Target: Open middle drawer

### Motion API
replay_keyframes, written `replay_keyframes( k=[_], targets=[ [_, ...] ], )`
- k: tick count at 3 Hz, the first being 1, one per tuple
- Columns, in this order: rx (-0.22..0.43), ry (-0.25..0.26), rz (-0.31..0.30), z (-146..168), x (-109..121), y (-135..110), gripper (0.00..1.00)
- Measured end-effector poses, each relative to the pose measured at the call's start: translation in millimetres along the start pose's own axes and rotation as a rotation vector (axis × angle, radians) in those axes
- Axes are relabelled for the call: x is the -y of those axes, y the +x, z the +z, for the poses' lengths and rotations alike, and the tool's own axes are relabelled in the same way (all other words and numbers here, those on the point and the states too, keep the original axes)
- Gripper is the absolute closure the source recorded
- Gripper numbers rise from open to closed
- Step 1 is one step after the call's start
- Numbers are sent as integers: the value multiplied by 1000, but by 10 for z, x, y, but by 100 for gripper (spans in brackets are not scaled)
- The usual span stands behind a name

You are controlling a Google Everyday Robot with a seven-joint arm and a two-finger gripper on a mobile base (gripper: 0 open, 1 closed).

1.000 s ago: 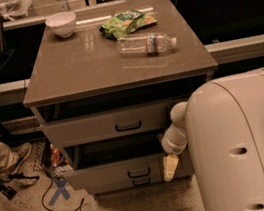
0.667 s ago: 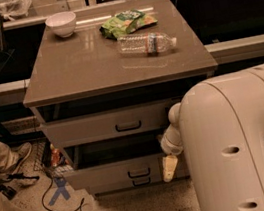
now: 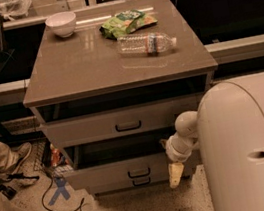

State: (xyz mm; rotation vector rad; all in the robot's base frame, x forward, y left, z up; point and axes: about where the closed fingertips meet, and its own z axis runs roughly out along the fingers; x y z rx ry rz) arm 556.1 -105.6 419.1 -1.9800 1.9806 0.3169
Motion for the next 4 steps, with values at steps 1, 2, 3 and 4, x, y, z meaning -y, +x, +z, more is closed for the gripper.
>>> replay_keyframes(
  k=[1,2,3,4],
  targets=[
    [90,-1,-38,59,-65,21,18],
    [184,-13,-68,99,-67,38,42],
    [184,-13,-68,84,-66,32,64],
    [184,-13,-68,84,-66,32,88]
  ],
)
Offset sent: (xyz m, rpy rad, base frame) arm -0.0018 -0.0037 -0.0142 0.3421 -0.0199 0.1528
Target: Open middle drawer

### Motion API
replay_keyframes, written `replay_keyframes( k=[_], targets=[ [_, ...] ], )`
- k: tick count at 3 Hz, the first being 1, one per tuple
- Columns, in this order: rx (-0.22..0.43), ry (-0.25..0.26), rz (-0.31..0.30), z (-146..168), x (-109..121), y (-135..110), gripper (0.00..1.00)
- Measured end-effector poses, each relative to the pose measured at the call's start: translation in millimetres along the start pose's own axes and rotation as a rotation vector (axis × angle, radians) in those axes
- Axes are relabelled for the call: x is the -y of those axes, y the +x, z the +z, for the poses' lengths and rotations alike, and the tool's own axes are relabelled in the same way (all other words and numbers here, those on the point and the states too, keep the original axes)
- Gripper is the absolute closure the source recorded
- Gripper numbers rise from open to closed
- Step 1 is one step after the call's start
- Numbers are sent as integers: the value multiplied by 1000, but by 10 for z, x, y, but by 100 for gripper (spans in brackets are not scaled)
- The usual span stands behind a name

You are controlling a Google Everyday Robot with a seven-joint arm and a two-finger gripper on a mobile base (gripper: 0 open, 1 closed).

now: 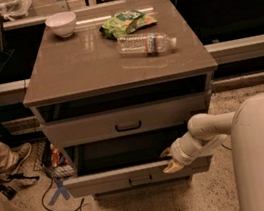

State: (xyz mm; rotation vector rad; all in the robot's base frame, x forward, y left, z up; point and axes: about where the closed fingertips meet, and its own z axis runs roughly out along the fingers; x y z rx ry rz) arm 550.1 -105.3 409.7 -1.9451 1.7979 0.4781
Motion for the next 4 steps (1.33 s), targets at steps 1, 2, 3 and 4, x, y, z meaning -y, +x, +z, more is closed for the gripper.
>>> replay_keyframes(
  k=[1,2,3,4],
  targets=[
    [0,0,0,-5,0,-3,98],
    [0,0,0,-4,0,-3,75],
    [1,-4,0,15,-11,-10,52],
    [3,-7,-1,32,-21,-17,29]
  ],
)
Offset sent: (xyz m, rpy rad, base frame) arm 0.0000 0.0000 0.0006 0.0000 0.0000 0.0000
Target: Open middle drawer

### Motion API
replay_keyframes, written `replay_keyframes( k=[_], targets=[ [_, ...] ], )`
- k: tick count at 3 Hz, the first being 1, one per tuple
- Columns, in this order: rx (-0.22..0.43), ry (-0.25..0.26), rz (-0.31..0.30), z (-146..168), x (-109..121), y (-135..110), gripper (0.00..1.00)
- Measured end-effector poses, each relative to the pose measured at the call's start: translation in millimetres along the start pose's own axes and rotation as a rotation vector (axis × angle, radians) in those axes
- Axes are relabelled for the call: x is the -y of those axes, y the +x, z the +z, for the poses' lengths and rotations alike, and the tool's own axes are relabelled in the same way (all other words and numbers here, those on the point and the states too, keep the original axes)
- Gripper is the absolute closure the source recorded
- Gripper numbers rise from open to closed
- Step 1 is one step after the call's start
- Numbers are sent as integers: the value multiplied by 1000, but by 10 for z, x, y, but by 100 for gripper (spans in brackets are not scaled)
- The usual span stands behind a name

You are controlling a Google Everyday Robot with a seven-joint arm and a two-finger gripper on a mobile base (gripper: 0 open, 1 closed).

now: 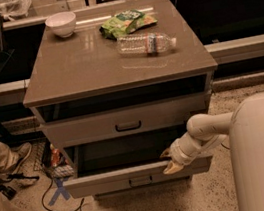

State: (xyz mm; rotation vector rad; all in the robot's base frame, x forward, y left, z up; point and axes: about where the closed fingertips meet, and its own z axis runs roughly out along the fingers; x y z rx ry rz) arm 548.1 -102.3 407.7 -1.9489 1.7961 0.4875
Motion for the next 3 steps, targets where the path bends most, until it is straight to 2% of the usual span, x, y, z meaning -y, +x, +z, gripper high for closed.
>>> replay_keyframes(
  k=[1,2,3],
  targets=[
    [1,-4,0,18,-11,-6,6],
    [-5,-13,1,33,-33,-14,0],
    [-24,-31,3,44,-77,-23,0]
  ],
)
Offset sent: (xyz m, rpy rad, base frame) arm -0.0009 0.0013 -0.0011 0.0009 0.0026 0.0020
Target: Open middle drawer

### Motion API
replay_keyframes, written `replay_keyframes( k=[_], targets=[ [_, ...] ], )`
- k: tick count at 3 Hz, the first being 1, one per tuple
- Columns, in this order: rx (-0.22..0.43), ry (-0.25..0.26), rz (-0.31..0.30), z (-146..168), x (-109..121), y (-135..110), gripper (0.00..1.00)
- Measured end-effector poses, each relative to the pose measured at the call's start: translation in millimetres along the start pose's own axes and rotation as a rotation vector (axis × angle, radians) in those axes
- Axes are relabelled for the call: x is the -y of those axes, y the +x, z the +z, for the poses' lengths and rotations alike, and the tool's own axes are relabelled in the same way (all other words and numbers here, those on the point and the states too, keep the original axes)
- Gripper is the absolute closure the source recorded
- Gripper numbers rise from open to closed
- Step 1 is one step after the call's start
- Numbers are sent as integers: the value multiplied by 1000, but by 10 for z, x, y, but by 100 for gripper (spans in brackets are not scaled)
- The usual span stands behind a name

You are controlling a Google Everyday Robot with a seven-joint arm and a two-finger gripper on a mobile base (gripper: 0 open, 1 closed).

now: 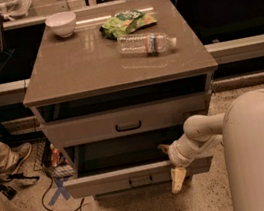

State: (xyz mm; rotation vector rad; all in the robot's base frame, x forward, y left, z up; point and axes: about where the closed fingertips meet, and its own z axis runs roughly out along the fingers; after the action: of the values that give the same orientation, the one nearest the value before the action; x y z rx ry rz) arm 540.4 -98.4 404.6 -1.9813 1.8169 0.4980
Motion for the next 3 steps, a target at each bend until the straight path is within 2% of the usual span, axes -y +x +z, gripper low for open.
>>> replay_keyframes(
  k=[1,2,3],
  targets=[
    [-48,-34,28,-62,-212,8,1],
    [-40,-25,76,-143,-405,113,24],
    [-31,-25,105,-178,-512,170,55]
  ],
)
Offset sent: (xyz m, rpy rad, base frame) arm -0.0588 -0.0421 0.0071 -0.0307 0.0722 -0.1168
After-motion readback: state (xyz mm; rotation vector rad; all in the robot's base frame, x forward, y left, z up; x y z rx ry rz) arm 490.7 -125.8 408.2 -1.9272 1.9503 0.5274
